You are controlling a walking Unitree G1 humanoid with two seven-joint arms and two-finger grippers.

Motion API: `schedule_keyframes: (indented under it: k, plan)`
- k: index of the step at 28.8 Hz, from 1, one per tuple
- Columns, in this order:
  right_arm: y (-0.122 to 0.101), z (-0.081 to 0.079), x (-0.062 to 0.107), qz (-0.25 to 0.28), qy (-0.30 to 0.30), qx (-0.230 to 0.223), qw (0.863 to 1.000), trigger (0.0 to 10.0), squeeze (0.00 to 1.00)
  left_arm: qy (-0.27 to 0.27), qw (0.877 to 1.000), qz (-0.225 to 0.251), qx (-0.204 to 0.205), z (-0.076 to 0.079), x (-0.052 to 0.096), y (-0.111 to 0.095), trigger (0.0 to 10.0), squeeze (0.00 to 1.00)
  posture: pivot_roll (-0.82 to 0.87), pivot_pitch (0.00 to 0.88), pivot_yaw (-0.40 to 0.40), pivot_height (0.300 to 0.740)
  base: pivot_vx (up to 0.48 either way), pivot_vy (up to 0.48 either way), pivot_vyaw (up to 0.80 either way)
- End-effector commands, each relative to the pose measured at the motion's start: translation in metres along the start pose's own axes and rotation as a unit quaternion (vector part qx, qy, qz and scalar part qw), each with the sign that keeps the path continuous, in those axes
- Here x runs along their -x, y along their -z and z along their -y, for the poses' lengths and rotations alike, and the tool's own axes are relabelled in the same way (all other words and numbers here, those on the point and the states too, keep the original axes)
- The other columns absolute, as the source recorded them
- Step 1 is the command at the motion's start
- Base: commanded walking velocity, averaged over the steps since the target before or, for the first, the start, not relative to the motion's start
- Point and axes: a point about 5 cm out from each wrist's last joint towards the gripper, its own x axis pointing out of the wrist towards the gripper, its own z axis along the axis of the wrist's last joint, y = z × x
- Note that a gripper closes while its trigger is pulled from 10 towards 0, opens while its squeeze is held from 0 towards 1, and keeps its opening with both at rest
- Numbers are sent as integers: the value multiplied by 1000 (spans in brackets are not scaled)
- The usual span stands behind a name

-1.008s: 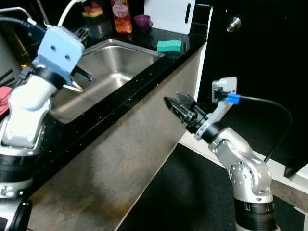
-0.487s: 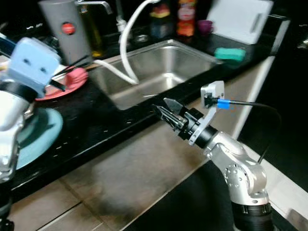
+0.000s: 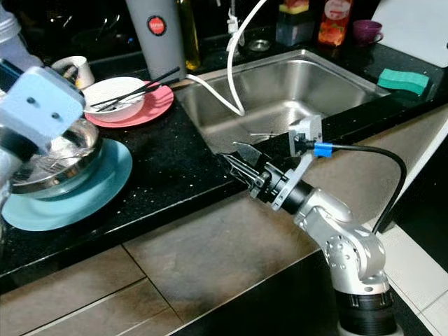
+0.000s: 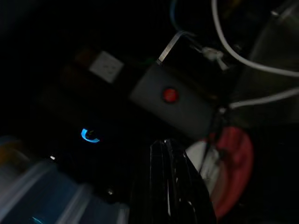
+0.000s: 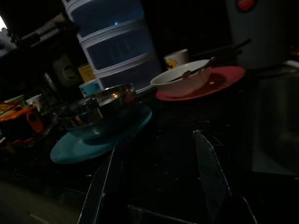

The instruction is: Kitchen organization

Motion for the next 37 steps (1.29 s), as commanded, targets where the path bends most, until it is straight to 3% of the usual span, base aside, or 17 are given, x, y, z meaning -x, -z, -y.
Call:
schedule_keyframes:
  k: [1,6,13,14,15,16,25,37]
  plan:
    - [3,-3,-2,-8,-12,-9,1000,10000,0,32,999,-5,-4,5,3,0,10000,0,118,0,25,740,0,0,775]
    - [4,-3,-2,-8,-13,-9,1000,10000,0,55,998,-11,-17,11,5,0,10000,0,119,0,26,740,0,0,772]
    - [3,-1,-4,-1,-10,-12,1000,10000,0,40,999,17,25,14,0,-14,10000,0,122,0,19,740,0,0,769]
    - [2,1,-5,8,-3,-21,1000,10000,0,31,997,44,63,13,-4,-24,10000,149,122,0,20,740,0,0,0]
    - [2,1,-5,8,-3,-21,1000,10000,0,31,997,44,63,13,-4,-24,10000,149,122,0,20,740,0,0,0]
    - [2,2,-5,10,-1,-23,1000,10000,0,27,995,55,75,13,-5,-28,10000,1000,122,0,20,740,0,0,0]
    - [2,4,-5,17,8,-24,1000,10000,0,61,986,93,128,22,-9,-43,10000,1000,118,0,30,740,0,0,0]
    - [4,7,-5,11,25,-20,999,10000,0,108,987,58,101,42,-8,-24,10000,1000,111,0,32,740,0,0,0]
